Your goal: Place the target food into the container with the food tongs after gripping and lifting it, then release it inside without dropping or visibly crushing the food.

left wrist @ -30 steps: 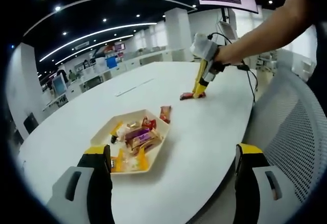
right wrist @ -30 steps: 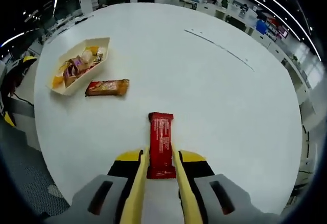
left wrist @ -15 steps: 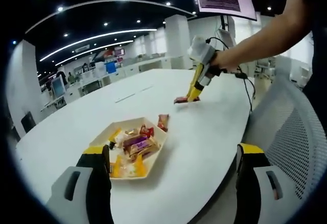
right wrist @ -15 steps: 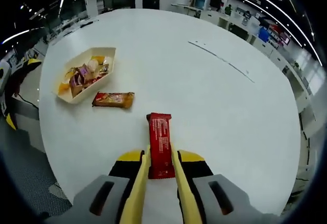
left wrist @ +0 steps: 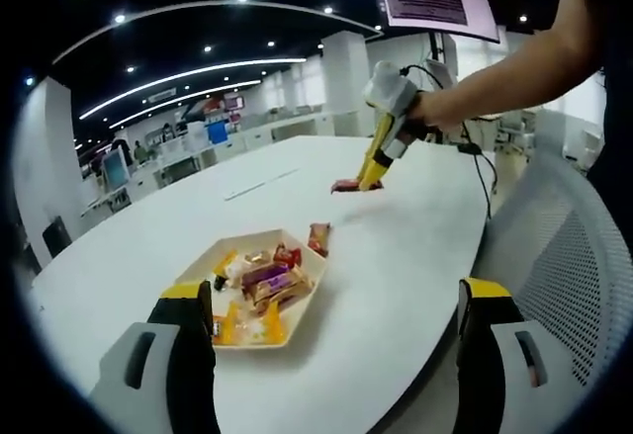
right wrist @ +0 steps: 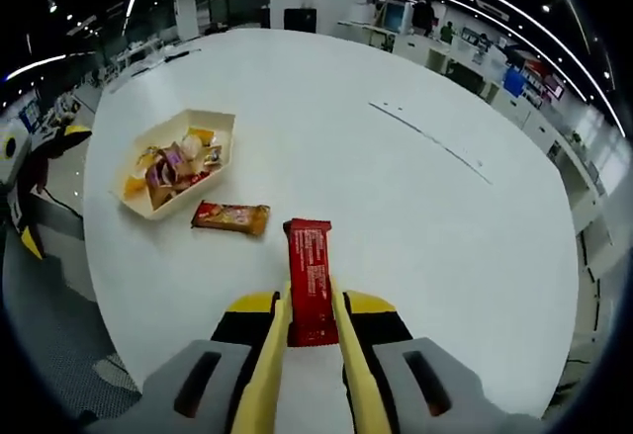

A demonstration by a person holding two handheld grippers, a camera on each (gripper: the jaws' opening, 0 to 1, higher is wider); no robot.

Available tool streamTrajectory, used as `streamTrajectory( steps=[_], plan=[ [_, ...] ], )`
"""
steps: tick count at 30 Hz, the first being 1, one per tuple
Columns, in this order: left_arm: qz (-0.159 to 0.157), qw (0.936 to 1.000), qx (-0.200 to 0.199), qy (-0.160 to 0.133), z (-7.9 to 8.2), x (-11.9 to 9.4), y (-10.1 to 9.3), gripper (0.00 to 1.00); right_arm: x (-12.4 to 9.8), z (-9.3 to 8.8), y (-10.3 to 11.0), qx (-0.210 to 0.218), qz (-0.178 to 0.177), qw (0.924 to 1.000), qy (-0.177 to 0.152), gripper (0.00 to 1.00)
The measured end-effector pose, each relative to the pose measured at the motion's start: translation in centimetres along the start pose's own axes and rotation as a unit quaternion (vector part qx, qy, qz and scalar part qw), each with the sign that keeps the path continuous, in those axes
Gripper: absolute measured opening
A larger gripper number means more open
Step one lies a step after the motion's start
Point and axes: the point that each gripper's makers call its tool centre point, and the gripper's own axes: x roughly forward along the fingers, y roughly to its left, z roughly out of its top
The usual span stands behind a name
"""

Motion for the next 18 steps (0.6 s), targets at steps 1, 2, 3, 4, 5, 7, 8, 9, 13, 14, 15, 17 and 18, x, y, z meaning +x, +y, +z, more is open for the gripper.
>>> streamTrajectory(
  steps=[1, 2, 3, 4, 5, 7, 8, 9, 13, 14, 15, 17, 18],
  plan=[
    [0.0, 1.0, -0.001, -0.001, 0.0, 0.0, 0.0, 1.0, -0.2, 0.1, -0.1, 0.0, -0.001, 1.0, -0.002, 0.23],
    [0.0, 1.0, -0.002, -0.001, 0.0, 0.0, 0.1, 1.0, -0.3, 0.3, -0.2, 0.0, -0.001, 1.0, -0.002, 0.23],
    [0.0, 1.0, -0.005, -0.002, 0.1, -0.1, 0.1, 1.0, -0.5, 0.4, -0.5, -0.003, -0.003, 1.0, -0.003, 0.23],
    [0.001, 1.0, -0.005, -0.002, 0.1, -0.1, 0.1, 1.0, -0.7, 0.6, -0.5, -0.005, -0.005, 1.0, -0.004, 0.23],
    [0.002, 1.0, -0.004, -0.002, 0.1, -0.1, 0.1, 1.0, -1.0, 0.7, -0.6, -0.006, -0.005, 1.0, -0.005, 0.23],
    [0.002, 1.0, -0.005, -0.003, 0.2, -0.1, 0.1, 1.0, -1.1, 1.0, -1.0, -0.011, -0.006, 0.9999, -0.005, 0.23],
    [0.003, 1.0, -0.005, -0.003, 0.1, -0.1, 0.1, 1.0, -1.2, 1.1, -1.1, -0.012, -0.005, 0.9999, -0.005, 0.23],
    [0.003, 1.0, -0.004, -0.003, 0.1, -0.1, 0.2, 0.99, -1.3, 1.3, -1.1, -0.014, -0.005, 0.9999, -0.005, 0.23],
    [0.003, 1.0, -0.004, -0.002, 0.1, -0.1, 0.2, 0.99, -1.8, 2.7, -1.1, -0.026, -0.004, 0.9996, -0.011, 0.23],
    [0.003, 1.0, -0.003, -0.002, 0.1, -0.1, 0.1, 0.99, -1.8, 3.0, -1.1, -0.028, -0.005, 0.9995, -0.012, 0.23],
    [0.002, 1.0, -0.002, -0.001, 0.1, -0.1, 0.1, 0.99, -1.9, 3.3, -1.0, -0.03, -0.003, 0.9995, -0.014, 0.23],
    [0.003, 1.0, 0.001, 0.001, 0.0, -0.1, 0.1, 0.99, -2.0, 4.3, -0.7, -0.035, 0.0, 0.9992, -0.02, 0.23],
    [0.003, 1.0, 0.0, 0.0, 0.0, -0.1, 0.1, 0.99, -2.1, 4.8, -0.5, -0.039, 0.001, 0.999, -0.022, 0.23]
  ],
)
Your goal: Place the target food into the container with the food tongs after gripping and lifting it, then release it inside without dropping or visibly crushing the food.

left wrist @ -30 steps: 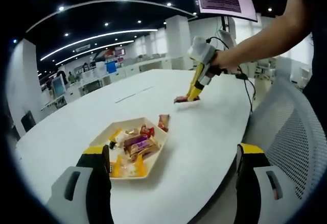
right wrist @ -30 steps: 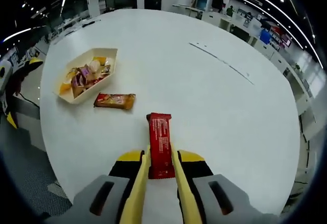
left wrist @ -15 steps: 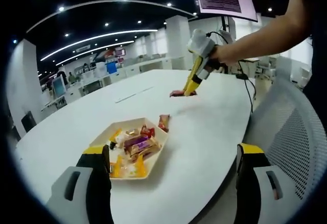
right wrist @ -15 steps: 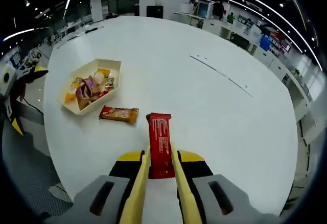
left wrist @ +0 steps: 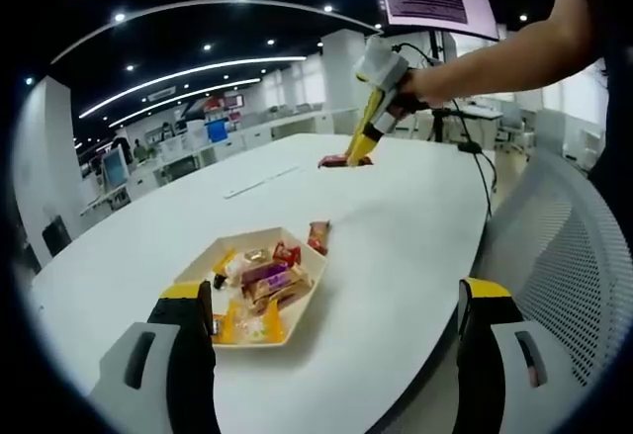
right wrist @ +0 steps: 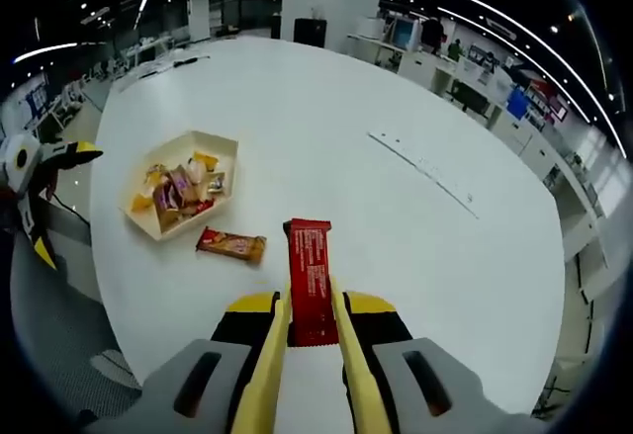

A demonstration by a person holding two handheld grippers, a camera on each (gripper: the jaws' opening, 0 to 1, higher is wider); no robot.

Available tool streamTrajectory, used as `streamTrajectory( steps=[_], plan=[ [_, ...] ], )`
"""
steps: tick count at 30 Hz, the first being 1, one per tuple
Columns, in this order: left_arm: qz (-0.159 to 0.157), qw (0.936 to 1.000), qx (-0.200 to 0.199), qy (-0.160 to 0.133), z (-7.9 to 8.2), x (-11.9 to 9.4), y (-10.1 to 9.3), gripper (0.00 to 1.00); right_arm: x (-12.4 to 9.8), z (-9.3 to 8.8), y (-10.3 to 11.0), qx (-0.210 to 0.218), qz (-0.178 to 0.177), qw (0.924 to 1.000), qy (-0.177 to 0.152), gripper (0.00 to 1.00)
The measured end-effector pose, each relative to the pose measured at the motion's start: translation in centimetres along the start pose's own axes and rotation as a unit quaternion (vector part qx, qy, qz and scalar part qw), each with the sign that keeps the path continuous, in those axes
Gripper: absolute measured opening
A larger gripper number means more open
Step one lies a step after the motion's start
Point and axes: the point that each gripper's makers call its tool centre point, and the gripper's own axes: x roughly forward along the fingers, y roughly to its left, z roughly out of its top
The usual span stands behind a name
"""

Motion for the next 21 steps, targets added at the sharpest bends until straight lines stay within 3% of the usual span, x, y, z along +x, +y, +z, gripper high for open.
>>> streamTrajectory(
  steps=[15, 21],
  plan=[
    [-0.022, 0.9995, 0.002, 0.022, -0.8, 0.4, -0.9, 0.99, 1.7, 5.0, 2.8, -0.024, 0.023, 0.9994, -0.014, 0.23],
    [-0.013, 0.9998, 0.004, 0.018, -0.6, 0.3, -0.4, 0.99, 1.6, 6.3, 3.6, -0.049, 0.035, 0.9981, -0.015, 0.23]
  ],
)
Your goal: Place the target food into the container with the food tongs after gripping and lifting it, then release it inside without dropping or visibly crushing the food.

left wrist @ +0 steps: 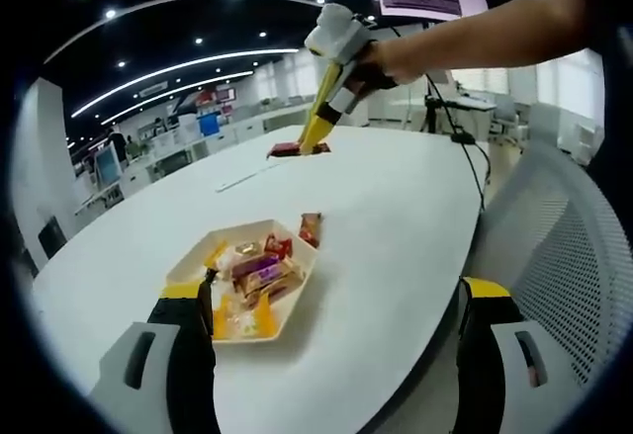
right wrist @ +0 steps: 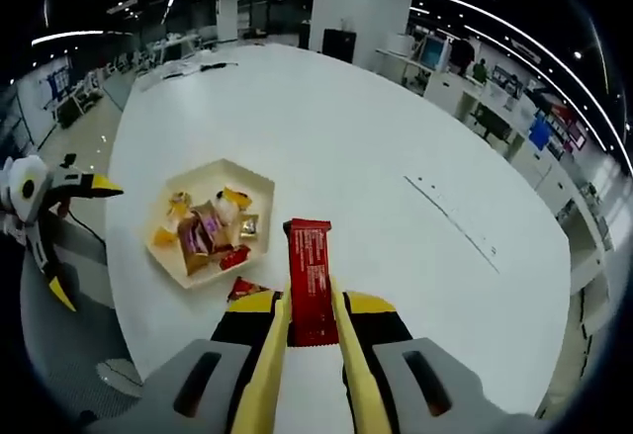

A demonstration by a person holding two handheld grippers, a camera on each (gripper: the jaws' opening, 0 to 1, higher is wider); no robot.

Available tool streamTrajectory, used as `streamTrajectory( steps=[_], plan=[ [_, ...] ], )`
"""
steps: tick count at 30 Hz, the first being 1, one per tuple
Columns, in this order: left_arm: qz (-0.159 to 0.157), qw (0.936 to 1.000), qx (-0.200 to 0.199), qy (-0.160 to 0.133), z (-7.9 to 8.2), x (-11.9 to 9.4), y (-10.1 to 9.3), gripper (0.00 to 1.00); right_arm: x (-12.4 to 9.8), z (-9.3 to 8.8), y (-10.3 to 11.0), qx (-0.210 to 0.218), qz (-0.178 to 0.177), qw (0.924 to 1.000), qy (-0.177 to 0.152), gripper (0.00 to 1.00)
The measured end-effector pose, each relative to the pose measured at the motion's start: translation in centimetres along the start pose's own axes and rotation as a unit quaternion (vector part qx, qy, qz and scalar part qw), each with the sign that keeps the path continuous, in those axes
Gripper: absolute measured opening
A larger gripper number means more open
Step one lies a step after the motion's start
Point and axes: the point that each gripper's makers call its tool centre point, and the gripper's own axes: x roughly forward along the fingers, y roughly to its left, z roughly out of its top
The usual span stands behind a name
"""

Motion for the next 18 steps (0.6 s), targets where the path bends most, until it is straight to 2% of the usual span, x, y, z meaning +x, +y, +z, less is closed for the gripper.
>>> streamTrajectory(
  steps=[12, 18],
  plan=[
    [0.017, 0.9997, 0.008, -0.014, 0.5, -0.3, 0.6, 0.99, 0.2, 4.0, 1.6, -0.025, 0.025, 0.9992, -0.017, 0.23],
    [0.022, 0.9995, 0.006, -0.02, 0.8, -0.4, 0.7, 0.99, 0.4, 5.9, 3.3, -0.061, 0.043, 0.997, -0.019, 0.23]
  ],
)
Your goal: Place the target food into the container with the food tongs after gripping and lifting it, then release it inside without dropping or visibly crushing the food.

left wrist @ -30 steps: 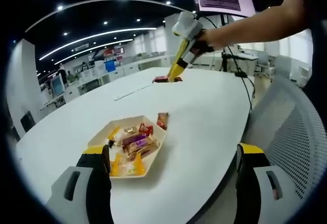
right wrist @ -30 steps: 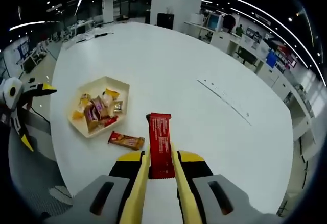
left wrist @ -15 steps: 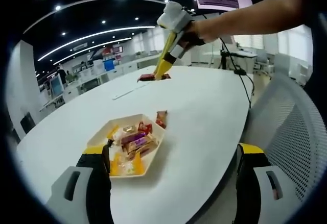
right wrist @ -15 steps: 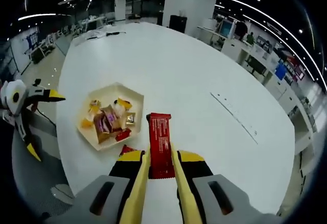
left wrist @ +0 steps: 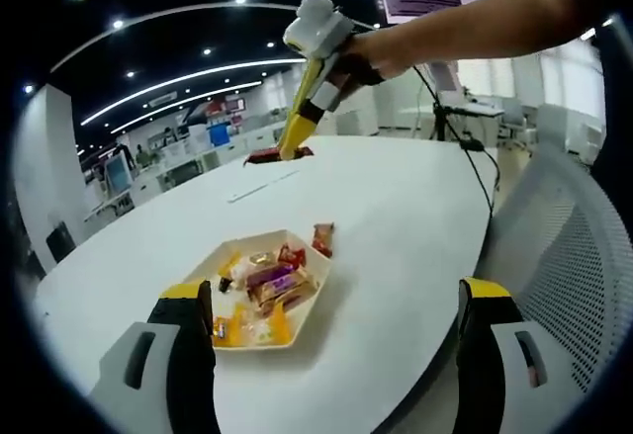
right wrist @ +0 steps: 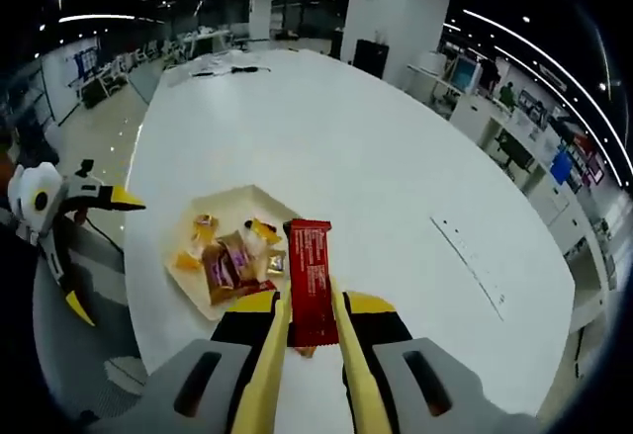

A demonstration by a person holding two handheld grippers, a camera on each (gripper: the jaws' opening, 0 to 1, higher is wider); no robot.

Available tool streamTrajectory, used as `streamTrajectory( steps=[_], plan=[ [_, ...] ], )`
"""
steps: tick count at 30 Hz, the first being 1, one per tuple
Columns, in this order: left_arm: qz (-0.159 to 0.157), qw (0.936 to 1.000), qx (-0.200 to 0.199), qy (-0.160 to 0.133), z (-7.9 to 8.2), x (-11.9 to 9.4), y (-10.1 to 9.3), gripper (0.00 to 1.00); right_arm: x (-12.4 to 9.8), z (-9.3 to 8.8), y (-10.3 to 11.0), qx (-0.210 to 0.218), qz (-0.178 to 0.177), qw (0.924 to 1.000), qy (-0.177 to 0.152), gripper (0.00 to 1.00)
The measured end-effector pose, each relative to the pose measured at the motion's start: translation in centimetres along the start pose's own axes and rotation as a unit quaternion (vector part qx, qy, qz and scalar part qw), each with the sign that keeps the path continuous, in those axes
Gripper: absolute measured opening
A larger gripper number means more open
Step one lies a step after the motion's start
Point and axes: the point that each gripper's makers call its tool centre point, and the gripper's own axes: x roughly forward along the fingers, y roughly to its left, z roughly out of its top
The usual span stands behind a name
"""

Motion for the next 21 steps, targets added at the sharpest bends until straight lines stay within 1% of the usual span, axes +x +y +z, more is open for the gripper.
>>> streamTrajectory(
  steps=[7, 9, 12, 16, 19, 21],
  plan=[
    [0.004, 1.0, 0.001, -0.004, 0.1, 0.0, 0.1, 0.99, 0.8, 1.4, 0.5, -0.02, 0.011, 0.9997, 0.002, 0.23],
    [-0.003, 1.0, -0.007, 0.003, -0.2, 0.1, 0.0, 0.99, 0.9, 1.8, 0.9, -0.02, 0.017, 0.9997, -0.001, 0.23],
    [-0.002, 1.0, -0.005, 0.0, 0.0, 0.0, 0.0, 0.99, 1.2, 2.3, 1.8, -0.032, 0.027, 0.9991, -0.002, 0.23],
    [0.003, 1.0, -0.008, -0.001, 0.0, 0.0, 0.2, 0.99, 1.7, 3.7, 2.8, -0.036, 0.042, 0.9983, -0.014, 0.23],
    [0.004, 1.0, -0.005, 0.001, -0.1, 0.0, 0.2, 0.99, 2.2, 5.1, 3.6, -0.052, 0.049, 0.9973, -0.019, 0.23],
    [0.006, 1.0, -0.005, 0.002, -0.1, 0.0, 0.2, 0.99, 2.5, 5.6, 4.0, -0.06, 0.054, 0.9966, -0.019, 0.23]
  ],
)
